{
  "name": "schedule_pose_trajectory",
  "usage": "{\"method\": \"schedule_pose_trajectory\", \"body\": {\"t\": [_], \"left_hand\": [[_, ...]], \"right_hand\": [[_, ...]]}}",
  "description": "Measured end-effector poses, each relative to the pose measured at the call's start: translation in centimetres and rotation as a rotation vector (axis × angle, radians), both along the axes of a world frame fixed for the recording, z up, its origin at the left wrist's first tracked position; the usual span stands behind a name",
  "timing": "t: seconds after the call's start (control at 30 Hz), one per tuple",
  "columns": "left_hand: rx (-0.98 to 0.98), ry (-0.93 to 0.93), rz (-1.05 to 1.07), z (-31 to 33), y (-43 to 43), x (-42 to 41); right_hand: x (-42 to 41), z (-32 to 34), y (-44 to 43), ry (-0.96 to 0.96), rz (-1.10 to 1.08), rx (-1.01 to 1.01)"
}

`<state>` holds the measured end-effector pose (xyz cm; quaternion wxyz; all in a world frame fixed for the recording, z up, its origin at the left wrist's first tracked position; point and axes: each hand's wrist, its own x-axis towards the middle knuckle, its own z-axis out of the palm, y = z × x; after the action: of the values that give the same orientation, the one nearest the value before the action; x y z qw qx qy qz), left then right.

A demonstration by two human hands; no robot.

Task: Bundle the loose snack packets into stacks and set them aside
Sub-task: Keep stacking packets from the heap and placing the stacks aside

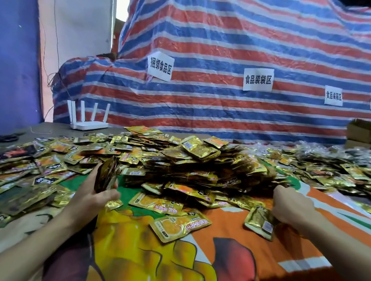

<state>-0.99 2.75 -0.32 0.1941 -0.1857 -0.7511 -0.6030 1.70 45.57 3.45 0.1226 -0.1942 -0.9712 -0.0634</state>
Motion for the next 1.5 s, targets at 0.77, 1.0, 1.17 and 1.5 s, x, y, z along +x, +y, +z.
{"method": "schedule_pose_trajectory", "body": {"t": [0.77, 1.0, 1.17, 1.5], "left_hand": [[-0.051, 0.001, 0.012, 0.7, 0.5, 0.8], [-0.052, -0.026, -0.020, 0.7, 0.5, 0.8], [-0.022, -0.037, -0.013, 0.6, 0.6, 0.6], [0.338, -0.282, -0.140, 1.1, 0.1, 0.5]], "right_hand": [[0.5, 2.8, -0.2, 0.141, -0.033, 0.070], [0.0, 3.2, -2.9, 0.263, 0.057, 0.028], [-0.9, 3.5, -6.9, 0.397, 0.384, -0.420], [-2.8, 2.9, -21.6, 0.247, 0.765, -1.534]]}}
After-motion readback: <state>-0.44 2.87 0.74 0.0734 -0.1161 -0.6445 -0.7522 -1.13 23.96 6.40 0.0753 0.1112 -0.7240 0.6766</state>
